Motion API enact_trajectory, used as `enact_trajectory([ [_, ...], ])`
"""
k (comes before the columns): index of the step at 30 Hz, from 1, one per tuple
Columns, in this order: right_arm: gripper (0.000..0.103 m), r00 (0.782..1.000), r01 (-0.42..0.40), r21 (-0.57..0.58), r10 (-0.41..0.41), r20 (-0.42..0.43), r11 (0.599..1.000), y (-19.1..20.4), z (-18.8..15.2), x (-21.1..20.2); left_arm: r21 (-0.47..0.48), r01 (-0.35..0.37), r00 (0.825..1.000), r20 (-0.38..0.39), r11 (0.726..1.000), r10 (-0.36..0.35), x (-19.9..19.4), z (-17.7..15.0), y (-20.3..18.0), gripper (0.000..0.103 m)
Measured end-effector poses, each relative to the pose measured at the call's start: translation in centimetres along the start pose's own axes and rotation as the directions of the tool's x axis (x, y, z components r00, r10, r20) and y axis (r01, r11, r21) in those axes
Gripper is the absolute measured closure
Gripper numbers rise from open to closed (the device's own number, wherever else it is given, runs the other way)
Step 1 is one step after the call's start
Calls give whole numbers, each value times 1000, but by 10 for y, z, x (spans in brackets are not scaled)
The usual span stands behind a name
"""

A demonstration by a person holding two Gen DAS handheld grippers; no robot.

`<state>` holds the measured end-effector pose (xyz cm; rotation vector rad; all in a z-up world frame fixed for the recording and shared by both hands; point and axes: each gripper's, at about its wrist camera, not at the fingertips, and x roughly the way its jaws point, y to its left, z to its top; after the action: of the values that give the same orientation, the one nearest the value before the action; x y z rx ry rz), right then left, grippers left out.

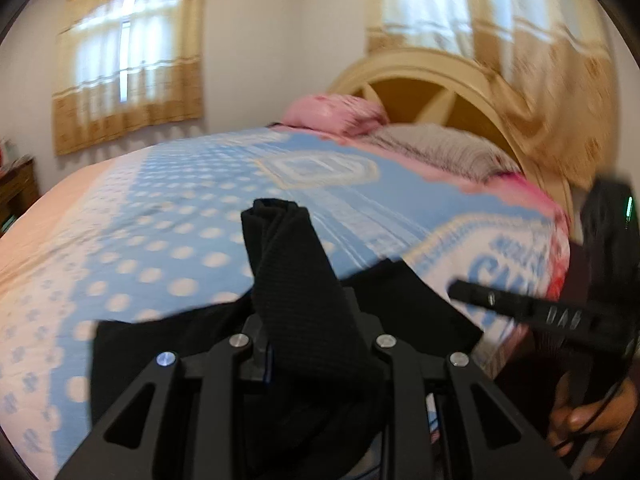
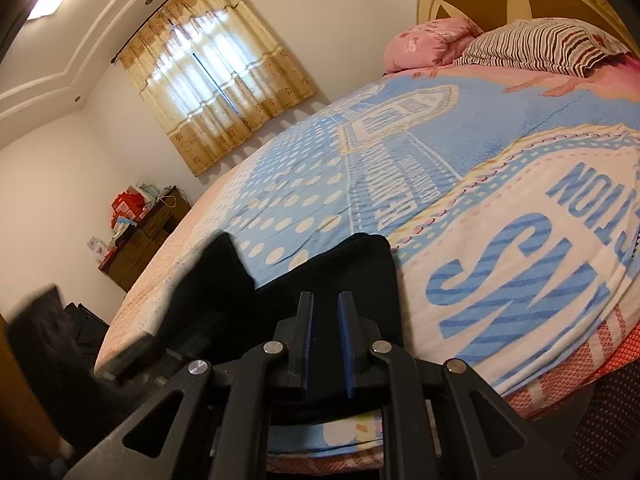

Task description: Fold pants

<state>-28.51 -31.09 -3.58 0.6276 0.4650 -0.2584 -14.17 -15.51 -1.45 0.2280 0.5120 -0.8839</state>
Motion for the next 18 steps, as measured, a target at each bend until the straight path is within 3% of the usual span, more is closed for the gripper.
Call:
enact_trajectory([
  [4, 90, 1000, -21, 5, 21, -11, 1000, 3, -2, 4, 74, 32, 995, -92, 997, -25, 26, -18, -14, 73],
  [6, 85, 999, -28, 17, 29, -16, 999, 2, -1, 6, 91, 35, 991, -130, 995, -23, 27, -23, -10, 65],
  [7, 66, 999, -48, 37, 49, -18, 998, 1, 0, 7, 90, 36, 989, -143, 995, -23, 25, -25, -7, 61],
  [8, 38, 997, -72, 55, 73, -18, 996, -2, 2, 7, 87, 35, 989, -149, 996, -22, 23, -25, -8, 59],
  [10, 22, 992, -122, 87, 122, 14, 989, -3, 4, 2, 75, 50, 985, -166, 996, -37, 15, -22, -2, 34],
  [12, 21, 986, -166, 82, 164, 28, 983, 3, 6, -3, 52, 54, 987, -151, 997, -46, -3, -16, 9, 11],
  [13, 21, 984, -178, 64, 177, 22, 982, 10, 7, -3, 40, 52, 990, -130, 998, -47, -8, -15, 12, 6],
  [16, 22, 988, -152, 3, 152, -12, 988, 27, 6, 6, -5, -6, 998, -56, 1000, 5, -35, -9, 39, 3],
  [18, 22, 994, -104, -48, 102, -41, 993, 39, 0, 17, -48, -85, 996, -42, 995, 83, -47, -9, 62, 3],
])
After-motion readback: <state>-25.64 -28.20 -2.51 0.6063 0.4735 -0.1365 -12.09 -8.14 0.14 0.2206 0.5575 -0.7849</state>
